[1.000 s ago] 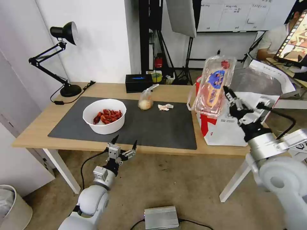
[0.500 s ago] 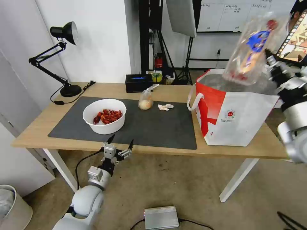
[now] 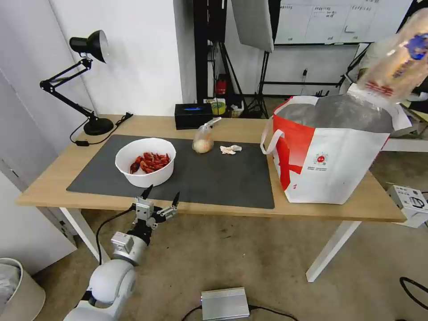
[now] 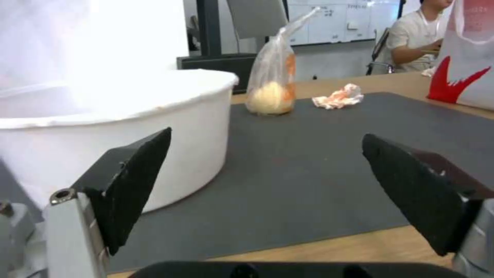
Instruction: Pick up the trash from the table and place it into the takeout bag.
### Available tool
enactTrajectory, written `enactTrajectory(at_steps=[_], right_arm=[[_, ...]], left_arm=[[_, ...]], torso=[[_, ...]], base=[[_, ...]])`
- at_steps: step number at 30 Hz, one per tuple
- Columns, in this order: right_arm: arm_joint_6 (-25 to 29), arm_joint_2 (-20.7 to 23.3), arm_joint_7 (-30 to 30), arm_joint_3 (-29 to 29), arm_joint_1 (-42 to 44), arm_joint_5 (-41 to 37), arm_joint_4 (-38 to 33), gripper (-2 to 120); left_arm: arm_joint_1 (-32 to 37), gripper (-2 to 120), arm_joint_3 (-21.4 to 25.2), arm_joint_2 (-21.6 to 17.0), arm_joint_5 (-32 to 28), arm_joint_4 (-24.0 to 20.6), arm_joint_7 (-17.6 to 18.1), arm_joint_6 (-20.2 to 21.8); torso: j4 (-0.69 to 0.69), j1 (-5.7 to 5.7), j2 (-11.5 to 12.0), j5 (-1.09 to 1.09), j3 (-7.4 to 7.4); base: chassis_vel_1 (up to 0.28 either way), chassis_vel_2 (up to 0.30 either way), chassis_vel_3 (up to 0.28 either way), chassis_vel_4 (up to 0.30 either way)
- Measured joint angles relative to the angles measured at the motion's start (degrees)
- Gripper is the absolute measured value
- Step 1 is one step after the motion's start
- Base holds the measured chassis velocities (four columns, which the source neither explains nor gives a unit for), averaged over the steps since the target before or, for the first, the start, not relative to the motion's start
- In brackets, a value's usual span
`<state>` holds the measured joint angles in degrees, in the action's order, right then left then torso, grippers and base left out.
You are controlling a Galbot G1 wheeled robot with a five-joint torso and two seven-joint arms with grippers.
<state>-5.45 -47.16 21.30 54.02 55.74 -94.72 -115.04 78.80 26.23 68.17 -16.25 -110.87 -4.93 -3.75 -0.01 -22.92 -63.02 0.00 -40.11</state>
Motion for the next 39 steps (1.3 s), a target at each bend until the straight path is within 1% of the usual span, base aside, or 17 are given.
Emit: enactTrajectory(at_steps=[2,10,17,22,25,26,29,38,39], right_arm=[[0.03,-1.08,0.83,0.21,-0.41,-1.02,0.85,0],[0.08,-2.97,1.96,-1.42,-1.95,-1.83,2.72,0],[0.1,-5.33,4.65,-6.64,-6.46,-2.8,5.73,0],[0.11,-6.54,6.09,-8.81,-8.42,-3.34,6.81,0],[-0.13,-7.79,8.87,-10.82,-10.94,-4.56,7.11,0],[-0.13,-7.79,8.87,-10.82,-10.94,-4.56,7.11,0],[-0.51,-8.57,11.51,-11.85,-12.59,-5.65,6.53,0],[-0.44,-10.02,16.92,-12.53,-14.81,-8.45,5.71,0],[-0.44,-10.38,18.37,-12.6,-15.16,-8.89,5.61,0]], left_arm=[[1.09,100,1.08,-0.23,-0.42,-1.23,-0.16,0.68],[2.97,100,3.9,-0.16,-1.14,-2.36,-0.89,0.85],[5.34,100,6.58,0.58,-1.84,-3.22,-1.66,0.72],[6.22,100,7.39,1.03,-2.0,-3.65,-1.92,0.58],[7.04,100,8.11,1.41,-2.06,-3.72,-2.16,0.3],[7.04,100,8.11,1.41,-2.06,-3.72,-2.16,0.3],[7.53,100,8.24,1.48,-2.07,-4.05,-2.2,-0.14],[7.58,100,7.95,1.33,-2.0,-4.99,-2.21,-0.07],[7.56,100,7.77,1.38,-1.93,-4.99,-2.21,-0.02]], torso=[[0.0,0.0,0.0,0.01,0.0],[0.0,0.0,0.0,0.0,0.0],[0.01,0.0,0.0,0.0,0.0],[0.01,0.0,0.0,0.0,0.0],[0.01,0.0,0.0,-0.01,0.0],[0.01,0.0,0.0,-0.01,0.0],[0.01,0.0,0.0,-0.01,0.0],[0.0,0.0,-0.01,0.0,0.0],[0.0,0.0,-0.01,0.0,0.0]], base=[[0.0,0.0,0.0,0.0],[0.0,0.0,0.0,0.0],[0.0,0.0,0.0,0.0],[0.0,0.0,0.0,0.0],[0.0,0.0,0.0,0.0],[0.0,0.0,0.0,0.0],[0.0,0.0,0.0,0.0],[0.0,0.0,0.0,0.0],[0.0,0.0,0.0,0.0]])
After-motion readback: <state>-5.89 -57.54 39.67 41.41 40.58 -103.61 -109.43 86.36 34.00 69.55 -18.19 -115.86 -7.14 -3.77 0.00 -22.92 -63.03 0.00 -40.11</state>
